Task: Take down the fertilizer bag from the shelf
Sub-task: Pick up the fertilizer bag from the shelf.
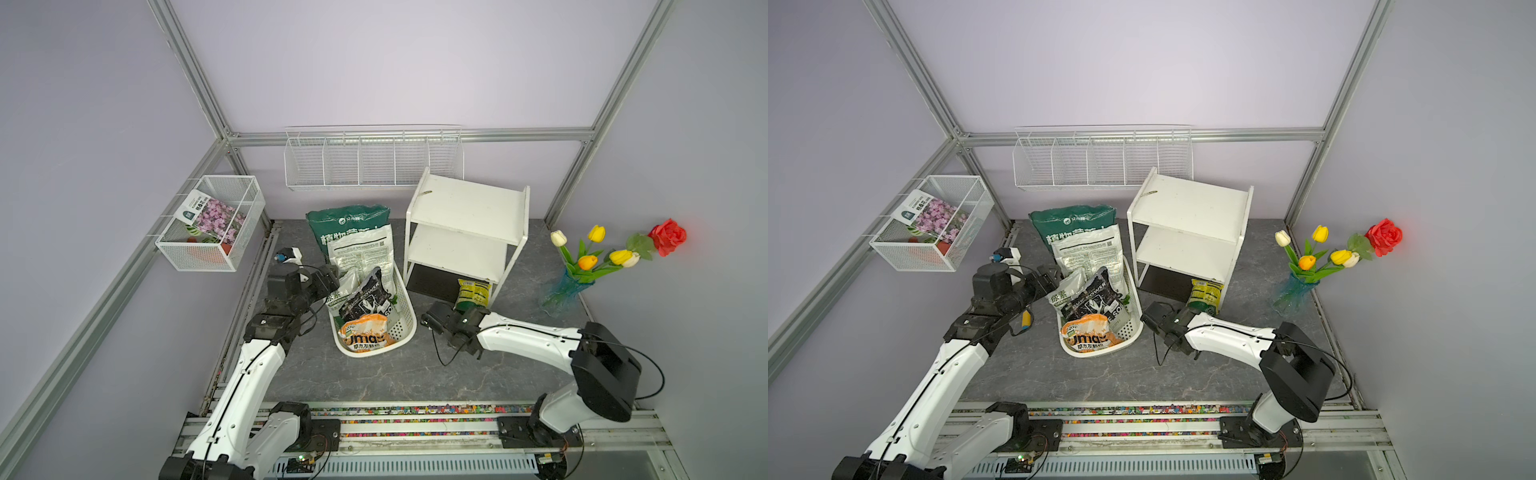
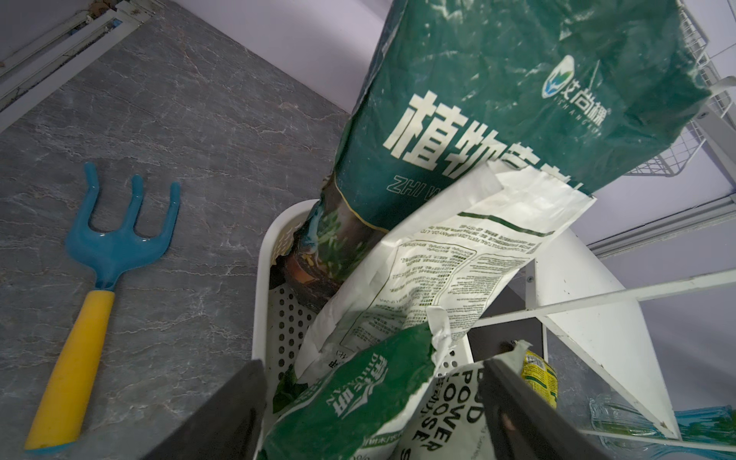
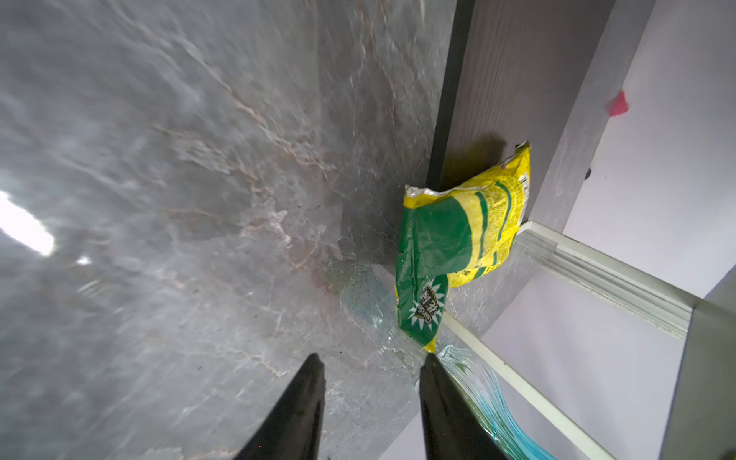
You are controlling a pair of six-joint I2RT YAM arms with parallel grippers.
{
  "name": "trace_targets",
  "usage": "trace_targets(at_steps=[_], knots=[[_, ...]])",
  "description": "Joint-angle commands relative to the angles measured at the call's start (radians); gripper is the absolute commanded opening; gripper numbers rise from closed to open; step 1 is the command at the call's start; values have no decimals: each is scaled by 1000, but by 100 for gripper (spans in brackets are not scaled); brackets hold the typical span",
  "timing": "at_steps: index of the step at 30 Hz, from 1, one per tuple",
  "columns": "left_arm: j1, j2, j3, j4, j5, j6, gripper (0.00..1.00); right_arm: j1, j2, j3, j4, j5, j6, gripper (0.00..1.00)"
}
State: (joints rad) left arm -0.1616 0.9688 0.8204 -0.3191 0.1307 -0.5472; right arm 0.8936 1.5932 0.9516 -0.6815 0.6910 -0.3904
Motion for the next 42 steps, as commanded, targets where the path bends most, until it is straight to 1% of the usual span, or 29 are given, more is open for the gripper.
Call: trace_targets(at_steps=[1,7,16,21,25,27,29,32,34,35,38,42], knots=[[8,-7,12,-6,-6,-4,87,-19,75,-20,58,57,-14,45],[7,-16,19,-28,-17,18,87,-36,185,-8,145,174,-48,45],[7,-8,24,-28,-17,25,87,-58,206,-43,310,286,-125,45],[7,0,31,-23,-12,24,87,-76,222,-44,348,302,-144,46],[7,0,31,-24,-9,23,87,-93,238,-41,368,298,-148,45],[7,-2,34,-27,-9,23,87,-97,241,-39,372,299,-148,42],[7,-3,32,-28,-10,24,87,-102,240,-38,377,302,-150,36],[7,-7,28,-28,-12,25,87,-102,235,-39,384,309,-150,19],[7,-7,27,-28,-11,24,87,-102,225,-39,384,308,-147,3],[7,-9,25,-28,-12,24,87,-102,217,-36,378,306,-143,0],[7,-9,21,-27,-13,24,87,-99,188,-21,336,298,-110,0],[7,-13,10,-20,-13,18,87,-85,121,27,218,258,-20,0]])
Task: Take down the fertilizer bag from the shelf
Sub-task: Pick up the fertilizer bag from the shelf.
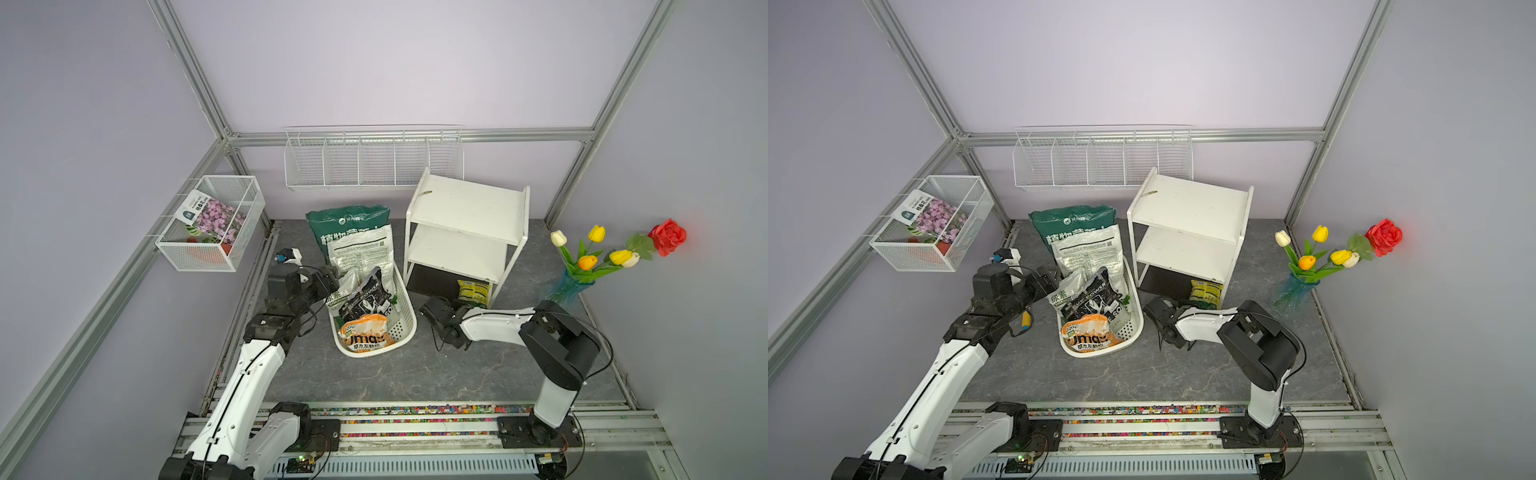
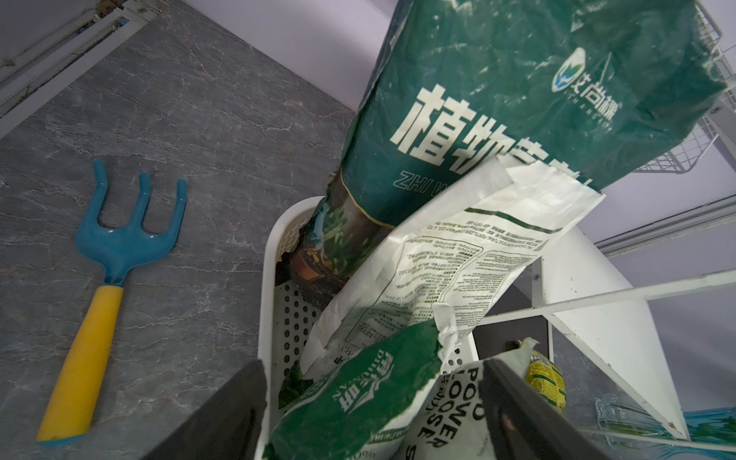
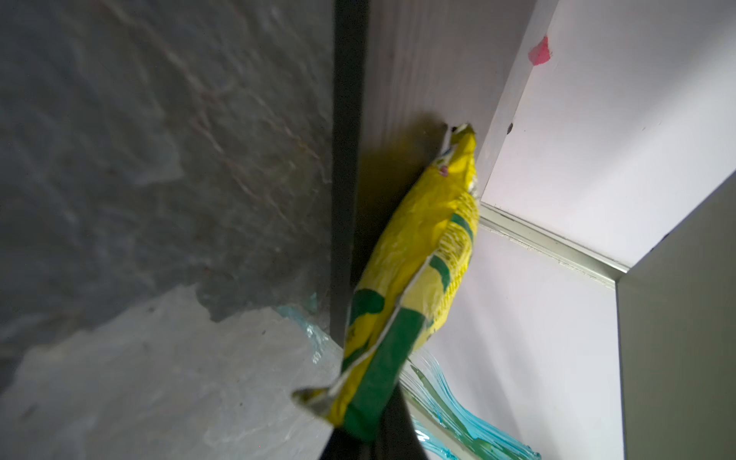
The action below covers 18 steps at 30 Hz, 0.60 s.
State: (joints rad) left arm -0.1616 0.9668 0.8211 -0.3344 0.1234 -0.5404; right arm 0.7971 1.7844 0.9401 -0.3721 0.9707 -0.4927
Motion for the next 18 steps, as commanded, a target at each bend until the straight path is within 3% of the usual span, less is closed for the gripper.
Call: trace_targets(at_steps=[1,6,18], knots=[[7,-12,6,0,-6,13,87,19,-91,52,-120,-31,101,0],[7,-5,4,5,-6,14,87,34,-193,130,-251,-95,167,0],[7,-18,-18,17,-2,10,87,41,-439,268,-410,-234,186,0]])
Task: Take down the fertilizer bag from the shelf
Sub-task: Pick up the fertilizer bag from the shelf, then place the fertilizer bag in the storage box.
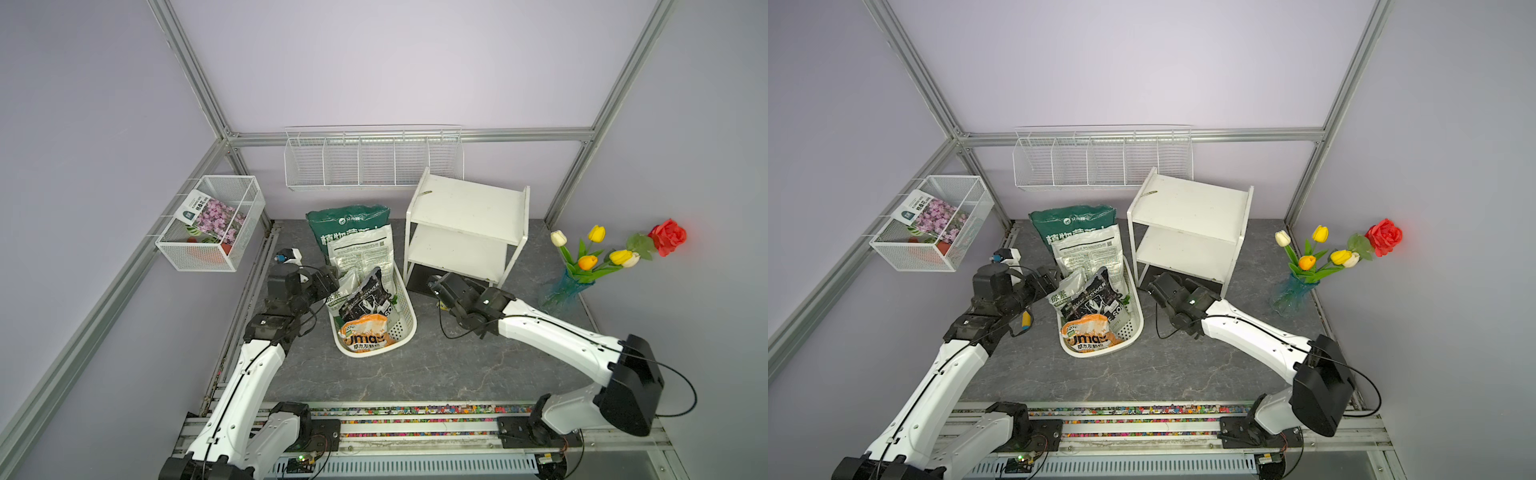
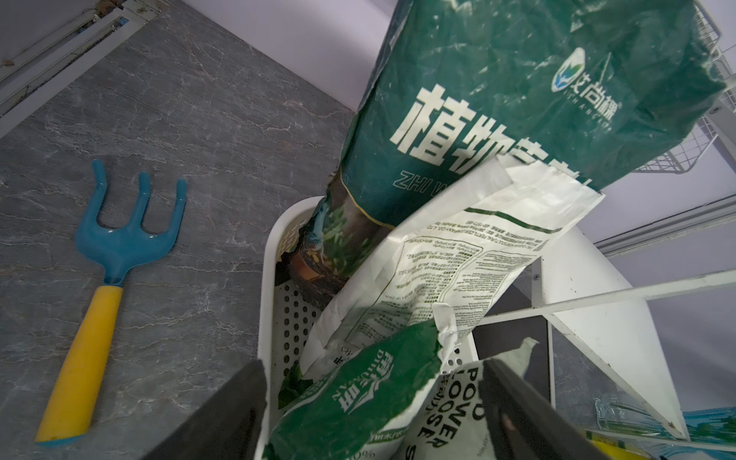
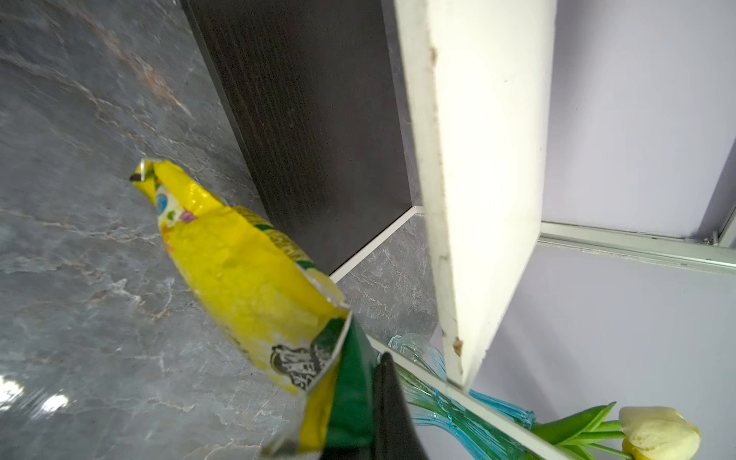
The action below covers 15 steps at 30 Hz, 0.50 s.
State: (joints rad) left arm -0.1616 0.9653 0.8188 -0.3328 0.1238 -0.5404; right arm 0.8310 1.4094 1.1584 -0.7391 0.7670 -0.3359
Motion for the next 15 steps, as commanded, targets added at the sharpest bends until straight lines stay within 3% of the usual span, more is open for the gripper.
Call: trace_targets(at_steps=[1,15], knots=[[7,-17,-16,15,-1,8,87,10,-82,63,-55,-48,24,0],[7,-35,-21,18,-17,11,87,90,-201,215,-15,-349,-26,0]])
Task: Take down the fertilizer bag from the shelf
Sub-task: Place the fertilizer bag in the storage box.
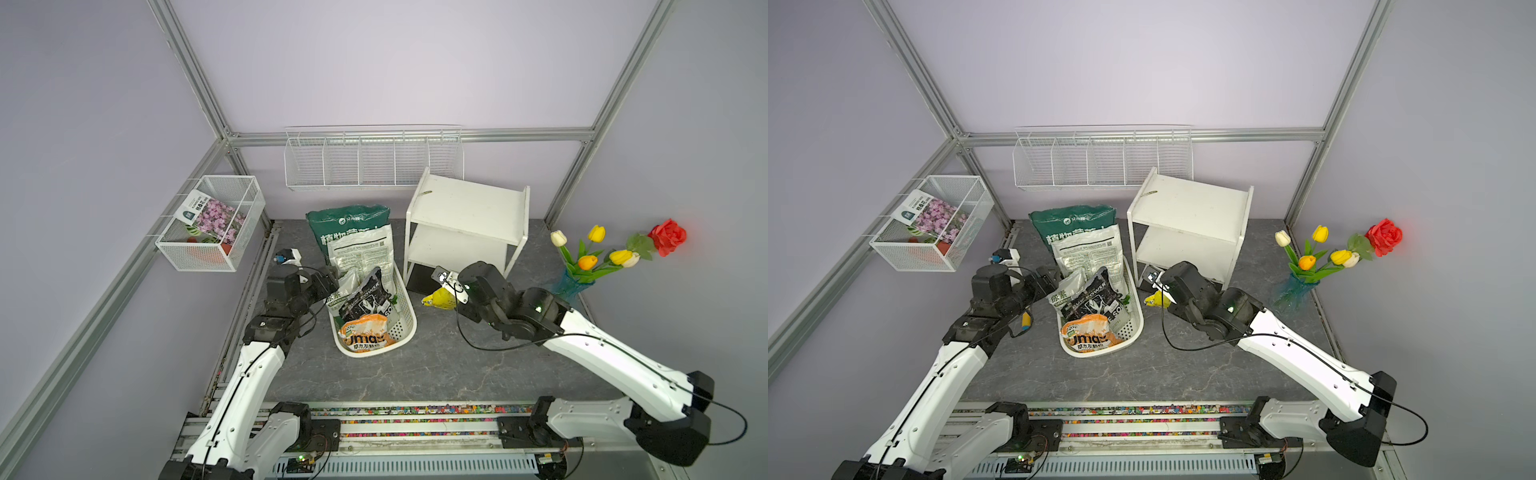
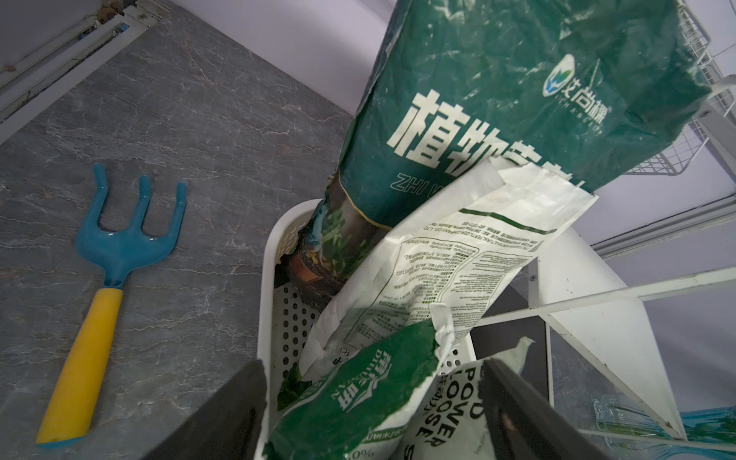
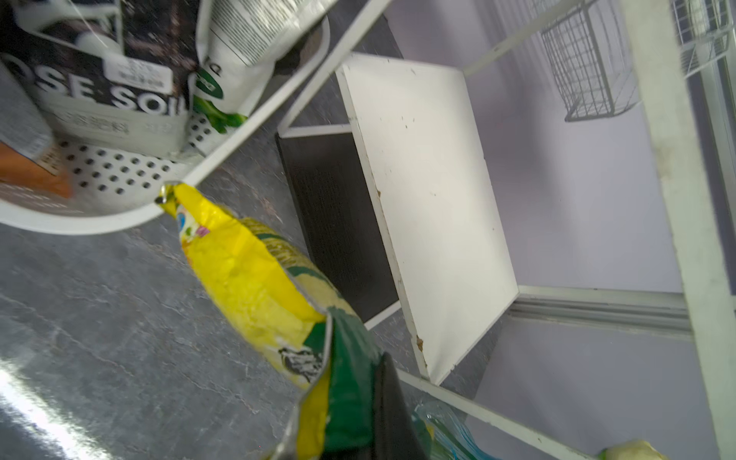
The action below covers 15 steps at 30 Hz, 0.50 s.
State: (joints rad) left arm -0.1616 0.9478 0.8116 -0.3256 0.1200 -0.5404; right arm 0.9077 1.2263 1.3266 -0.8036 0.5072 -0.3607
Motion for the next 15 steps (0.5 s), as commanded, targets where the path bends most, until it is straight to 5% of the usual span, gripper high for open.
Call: trace_targets(at_steps=[1,15], knots=[[7,-20,-15,9,-15,11,88,18,-13,57,49,-118,-3,0],[7,-22,-13,7,-22,20,87,94,93,87,196,-202,-29,0]])
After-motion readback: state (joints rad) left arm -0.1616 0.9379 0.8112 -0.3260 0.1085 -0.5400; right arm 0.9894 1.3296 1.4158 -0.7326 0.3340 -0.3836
